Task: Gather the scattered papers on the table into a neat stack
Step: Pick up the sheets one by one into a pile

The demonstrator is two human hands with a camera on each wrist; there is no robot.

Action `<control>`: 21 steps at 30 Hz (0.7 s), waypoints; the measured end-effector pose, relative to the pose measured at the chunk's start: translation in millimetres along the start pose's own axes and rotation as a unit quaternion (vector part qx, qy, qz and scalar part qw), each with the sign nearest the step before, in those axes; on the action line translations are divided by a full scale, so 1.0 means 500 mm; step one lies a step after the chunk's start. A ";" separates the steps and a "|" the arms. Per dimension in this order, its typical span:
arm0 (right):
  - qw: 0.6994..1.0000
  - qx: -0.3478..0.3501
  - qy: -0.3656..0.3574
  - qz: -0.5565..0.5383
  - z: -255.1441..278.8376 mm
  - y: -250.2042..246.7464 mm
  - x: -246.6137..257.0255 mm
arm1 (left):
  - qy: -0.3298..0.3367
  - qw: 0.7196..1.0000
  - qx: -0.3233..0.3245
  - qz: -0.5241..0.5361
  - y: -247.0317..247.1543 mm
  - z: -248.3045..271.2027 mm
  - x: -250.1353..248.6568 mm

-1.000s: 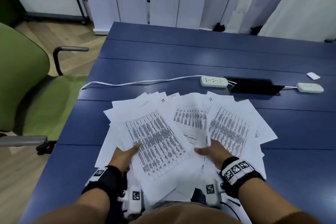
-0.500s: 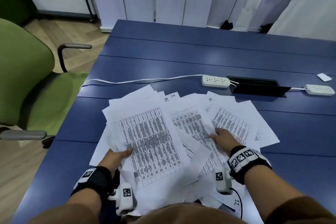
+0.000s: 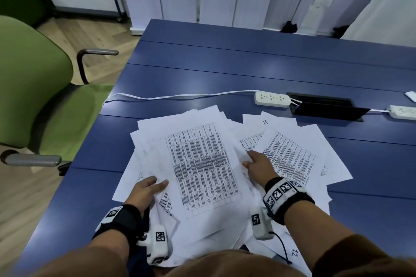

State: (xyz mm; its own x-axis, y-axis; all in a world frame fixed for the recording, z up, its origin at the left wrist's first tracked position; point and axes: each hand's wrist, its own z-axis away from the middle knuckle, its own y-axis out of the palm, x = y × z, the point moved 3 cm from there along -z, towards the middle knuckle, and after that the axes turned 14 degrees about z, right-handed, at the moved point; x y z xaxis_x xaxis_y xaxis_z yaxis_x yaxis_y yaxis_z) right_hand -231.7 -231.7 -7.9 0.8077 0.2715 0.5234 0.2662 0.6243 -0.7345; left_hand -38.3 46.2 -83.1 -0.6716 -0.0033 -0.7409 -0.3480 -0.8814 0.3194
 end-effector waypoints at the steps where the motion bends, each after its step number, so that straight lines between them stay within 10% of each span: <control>1: 1.000 -0.014 0.009 -0.001 -0.003 -0.006 -0.007 | -0.001 1.000 -0.008 0.008 -0.001 0.000 0.003; 8: 0.999 0.011 0.026 -0.034 0.035 0.022 -0.017 | -0.018 0.999 0.005 0.030 -0.007 -0.008 0.006; 18: 0.981 -0.003 0.026 0.193 0.045 0.069 0.022 | 0.006 0.998 0.049 -0.048 -0.003 0.013 -0.001; 21: 0.998 0.002 0.016 0.063 0.035 0.080 0.025 | 0.009 0.996 0.058 -0.063 0.002 0.020 -0.011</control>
State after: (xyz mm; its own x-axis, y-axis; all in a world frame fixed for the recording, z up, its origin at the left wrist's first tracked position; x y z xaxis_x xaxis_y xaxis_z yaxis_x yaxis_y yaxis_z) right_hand -220.2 -190.6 -23.3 0.8508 0.3245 0.4133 0.1595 0.5900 -0.7915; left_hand -41.4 50.2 -72.8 -0.6070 0.0946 -0.7891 -0.5032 -0.8143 0.2894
